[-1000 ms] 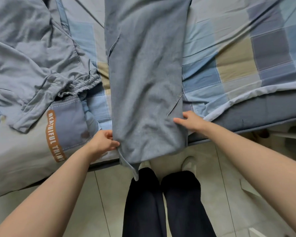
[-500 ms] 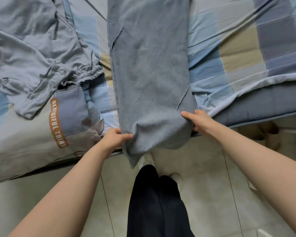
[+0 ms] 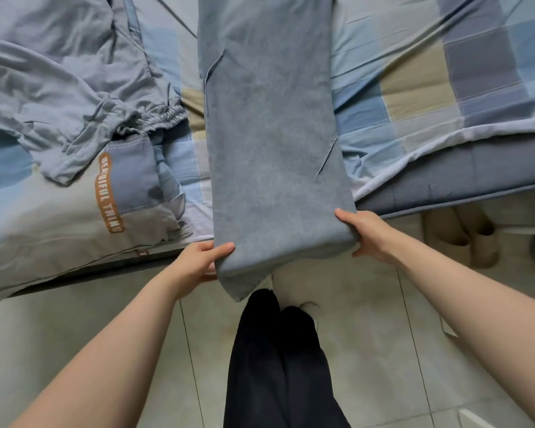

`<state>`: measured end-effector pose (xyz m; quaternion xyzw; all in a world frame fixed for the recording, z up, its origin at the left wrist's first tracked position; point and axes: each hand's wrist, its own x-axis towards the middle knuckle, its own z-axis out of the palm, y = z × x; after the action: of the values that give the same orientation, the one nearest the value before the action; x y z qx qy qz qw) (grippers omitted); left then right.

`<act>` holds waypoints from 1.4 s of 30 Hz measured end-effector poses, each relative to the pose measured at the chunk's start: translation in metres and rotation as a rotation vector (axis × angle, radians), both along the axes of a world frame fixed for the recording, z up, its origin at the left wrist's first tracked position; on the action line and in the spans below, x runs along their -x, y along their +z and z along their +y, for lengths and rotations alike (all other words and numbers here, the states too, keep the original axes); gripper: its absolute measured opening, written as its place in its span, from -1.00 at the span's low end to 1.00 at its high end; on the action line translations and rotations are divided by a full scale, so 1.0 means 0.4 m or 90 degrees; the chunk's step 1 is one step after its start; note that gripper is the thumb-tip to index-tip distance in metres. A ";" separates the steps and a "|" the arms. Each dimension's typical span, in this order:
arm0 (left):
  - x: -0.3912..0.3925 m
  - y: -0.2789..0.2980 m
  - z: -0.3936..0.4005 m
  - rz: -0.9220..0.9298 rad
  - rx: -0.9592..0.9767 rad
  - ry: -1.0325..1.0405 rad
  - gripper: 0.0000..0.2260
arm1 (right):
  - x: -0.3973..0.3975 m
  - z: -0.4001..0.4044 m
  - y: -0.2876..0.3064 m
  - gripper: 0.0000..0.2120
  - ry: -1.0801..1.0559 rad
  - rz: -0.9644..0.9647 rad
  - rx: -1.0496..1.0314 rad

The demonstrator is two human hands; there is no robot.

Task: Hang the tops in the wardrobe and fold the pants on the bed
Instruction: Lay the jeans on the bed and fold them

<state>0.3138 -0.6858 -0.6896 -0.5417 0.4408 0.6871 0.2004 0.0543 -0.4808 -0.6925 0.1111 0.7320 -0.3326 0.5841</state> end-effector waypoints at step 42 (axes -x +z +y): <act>0.461 0.090 -0.432 0.025 0.160 0.269 -0.92 | 0.447 -0.380 0.110 -0.70 -0.203 0.144 0.133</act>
<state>0.1293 -0.8584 -0.6535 -0.6293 0.4034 0.6638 -0.0253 -0.1244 -0.6327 -0.6483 0.1263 0.7278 -0.5049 0.4466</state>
